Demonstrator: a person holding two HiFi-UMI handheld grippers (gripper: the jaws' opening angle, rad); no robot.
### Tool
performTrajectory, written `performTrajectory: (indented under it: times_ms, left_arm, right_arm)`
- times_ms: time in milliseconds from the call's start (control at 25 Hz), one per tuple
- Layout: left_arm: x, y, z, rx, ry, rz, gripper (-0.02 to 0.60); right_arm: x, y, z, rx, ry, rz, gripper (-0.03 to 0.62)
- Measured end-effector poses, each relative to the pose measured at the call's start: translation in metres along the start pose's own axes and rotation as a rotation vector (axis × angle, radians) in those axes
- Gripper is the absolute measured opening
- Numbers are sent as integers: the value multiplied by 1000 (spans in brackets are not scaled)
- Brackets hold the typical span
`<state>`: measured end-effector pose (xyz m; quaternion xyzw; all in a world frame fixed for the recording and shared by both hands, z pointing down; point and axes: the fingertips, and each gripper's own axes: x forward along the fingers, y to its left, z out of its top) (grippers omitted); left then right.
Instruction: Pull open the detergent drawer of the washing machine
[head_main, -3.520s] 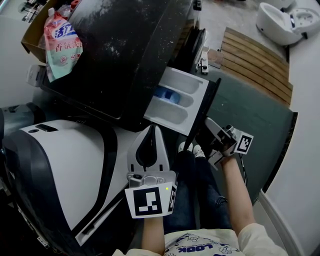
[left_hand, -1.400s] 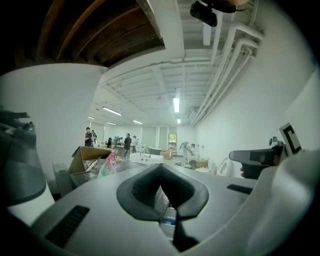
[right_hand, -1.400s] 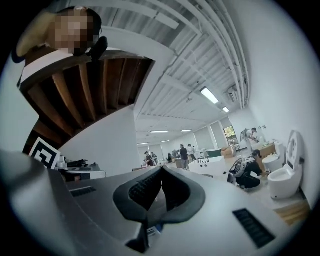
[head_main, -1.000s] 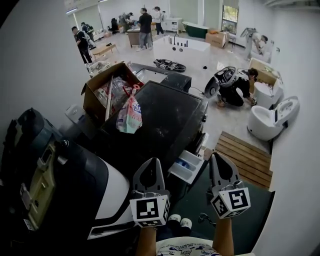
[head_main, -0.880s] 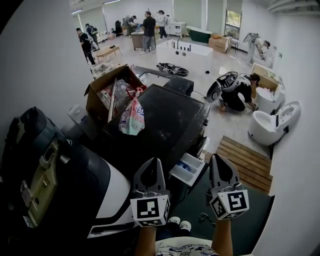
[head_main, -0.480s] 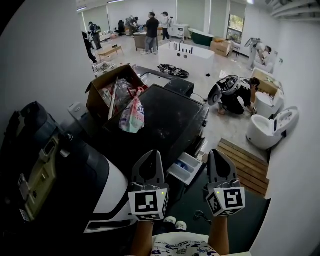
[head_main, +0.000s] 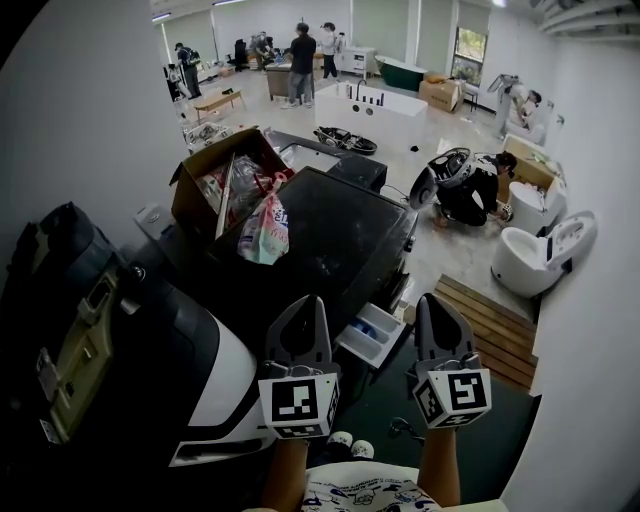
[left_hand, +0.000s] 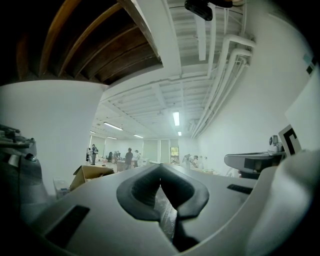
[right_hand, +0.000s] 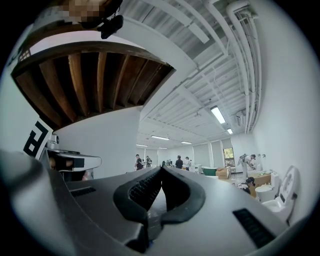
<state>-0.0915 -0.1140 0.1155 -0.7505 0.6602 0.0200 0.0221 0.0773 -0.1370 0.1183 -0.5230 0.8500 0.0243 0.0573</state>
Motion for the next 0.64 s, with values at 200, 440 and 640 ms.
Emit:
performTrajectory:
  times_ms: [200,440,640]
  left_arm:
    - [2,1,-2,-1,2,-2,14]
    - [4,-1,-3,-5,4,-4,14]
    - [5,-4,0,-5,-1,-1,14]
  right_arm:
    - [2,0,-2,14,6,5,11]
    - [2,-2,-7,6,23,7,11]
    - [2,-5,-6,1,26,8,11]
